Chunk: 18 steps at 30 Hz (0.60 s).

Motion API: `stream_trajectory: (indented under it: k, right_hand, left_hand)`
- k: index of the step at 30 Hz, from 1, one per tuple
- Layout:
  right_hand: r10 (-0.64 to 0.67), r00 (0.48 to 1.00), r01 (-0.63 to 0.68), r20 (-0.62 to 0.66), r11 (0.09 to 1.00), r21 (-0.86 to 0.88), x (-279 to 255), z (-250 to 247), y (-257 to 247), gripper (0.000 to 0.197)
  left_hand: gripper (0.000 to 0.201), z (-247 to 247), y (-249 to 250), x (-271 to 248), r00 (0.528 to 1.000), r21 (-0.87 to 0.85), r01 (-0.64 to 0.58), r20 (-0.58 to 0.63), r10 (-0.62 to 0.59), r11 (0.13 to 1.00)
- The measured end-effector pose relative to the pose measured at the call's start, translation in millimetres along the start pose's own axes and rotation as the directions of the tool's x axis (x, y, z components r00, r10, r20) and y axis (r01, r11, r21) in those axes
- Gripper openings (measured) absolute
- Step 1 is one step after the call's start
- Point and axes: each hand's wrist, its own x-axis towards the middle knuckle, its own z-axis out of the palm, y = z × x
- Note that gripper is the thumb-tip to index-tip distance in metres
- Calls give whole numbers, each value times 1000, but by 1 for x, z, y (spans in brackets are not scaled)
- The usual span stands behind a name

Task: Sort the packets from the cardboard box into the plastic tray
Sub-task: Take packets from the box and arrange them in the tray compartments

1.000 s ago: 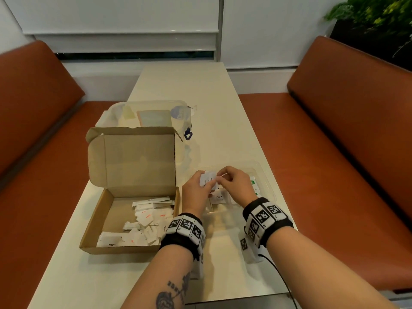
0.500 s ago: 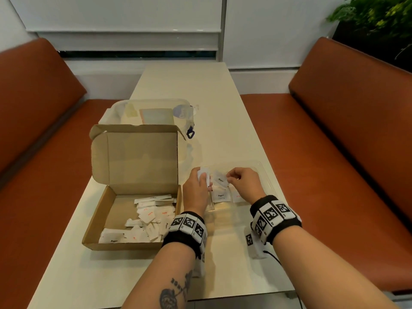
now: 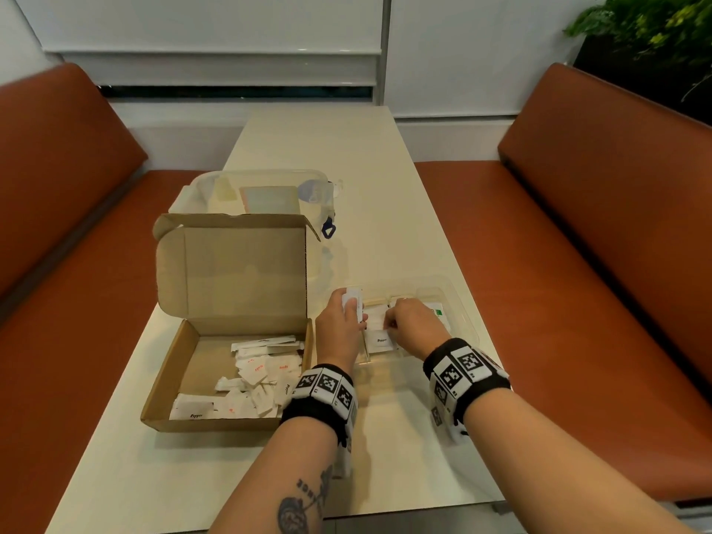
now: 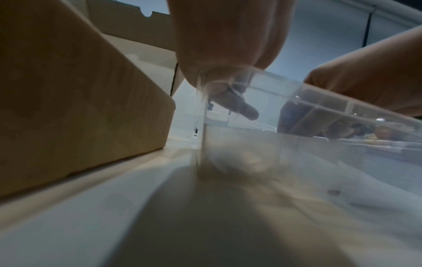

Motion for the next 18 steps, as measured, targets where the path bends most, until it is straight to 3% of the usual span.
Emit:
stream_trajectory:
  k: [4, 11, 18]
  right_hand:
    - [-30, 1000, 30, -4, 1000, -5, -3, 4, -2, 10]
    - [-27, 999, 28, 21, 996, -79, -3, 9, -5, 11]
    - [18, 1000, -18, -6, 999, -48, -1, 13, -6, 15]
  left_hand:
    - [31, -1, 0, 0, 1000, 7, -9, -8, 9, 1000]
    - [30, -1, 1, -1, 999, -41, -32, -8, 32, 999]
    - [31, 0, 0, -1, 1000, -109, -8, 23, 10, 994]
